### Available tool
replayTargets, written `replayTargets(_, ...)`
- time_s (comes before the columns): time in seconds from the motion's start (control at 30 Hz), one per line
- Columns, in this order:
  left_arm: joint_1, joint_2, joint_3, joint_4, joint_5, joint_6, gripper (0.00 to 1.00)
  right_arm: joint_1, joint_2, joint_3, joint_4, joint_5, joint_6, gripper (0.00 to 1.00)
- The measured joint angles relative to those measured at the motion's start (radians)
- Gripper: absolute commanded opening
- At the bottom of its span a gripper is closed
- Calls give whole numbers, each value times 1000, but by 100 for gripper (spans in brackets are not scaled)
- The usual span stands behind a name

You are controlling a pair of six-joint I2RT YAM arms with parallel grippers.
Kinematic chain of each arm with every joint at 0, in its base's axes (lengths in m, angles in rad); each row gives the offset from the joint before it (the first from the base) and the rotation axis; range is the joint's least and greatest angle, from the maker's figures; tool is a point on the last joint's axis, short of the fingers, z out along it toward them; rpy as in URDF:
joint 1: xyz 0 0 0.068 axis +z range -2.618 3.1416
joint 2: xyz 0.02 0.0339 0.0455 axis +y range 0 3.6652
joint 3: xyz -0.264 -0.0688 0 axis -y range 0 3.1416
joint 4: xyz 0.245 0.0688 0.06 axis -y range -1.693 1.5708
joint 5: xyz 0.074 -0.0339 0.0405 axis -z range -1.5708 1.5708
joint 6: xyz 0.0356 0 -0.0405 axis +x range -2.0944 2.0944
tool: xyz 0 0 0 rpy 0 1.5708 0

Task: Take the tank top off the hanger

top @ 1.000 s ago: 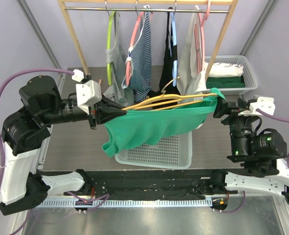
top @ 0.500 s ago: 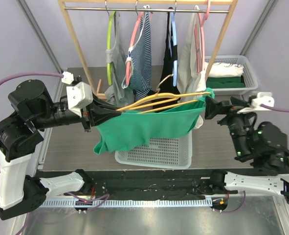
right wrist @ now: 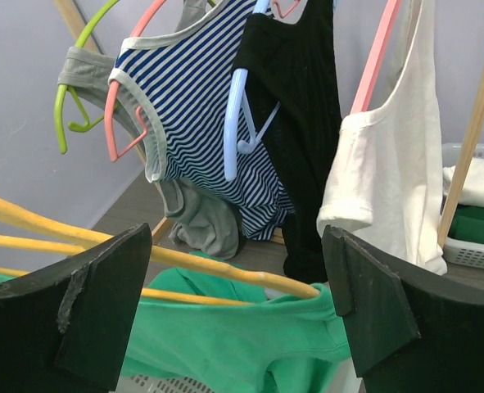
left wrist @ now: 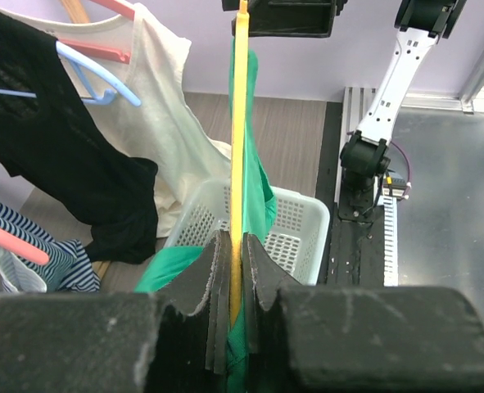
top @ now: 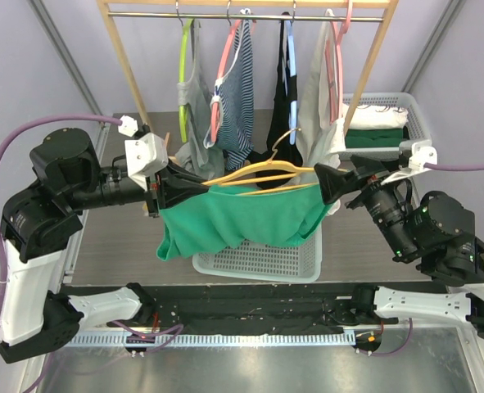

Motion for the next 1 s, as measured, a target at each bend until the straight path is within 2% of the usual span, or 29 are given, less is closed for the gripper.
replayTargets(0.23,0,0,-2,-3,0,0,0,0,-119,-72,-28,16,34,79)
replayTargets(0.4,0,5,1,-4,0,0,0,0,-241,-134,-50,54,82,74)
replayTargets(0.63,5,21,16,-5,0,0,0,1,-260,-204,-87,42,126,62)
replayTargets(1.0,15,44,68,-3,11,-11,0,1,-250,-302,-100,-17,202,58)
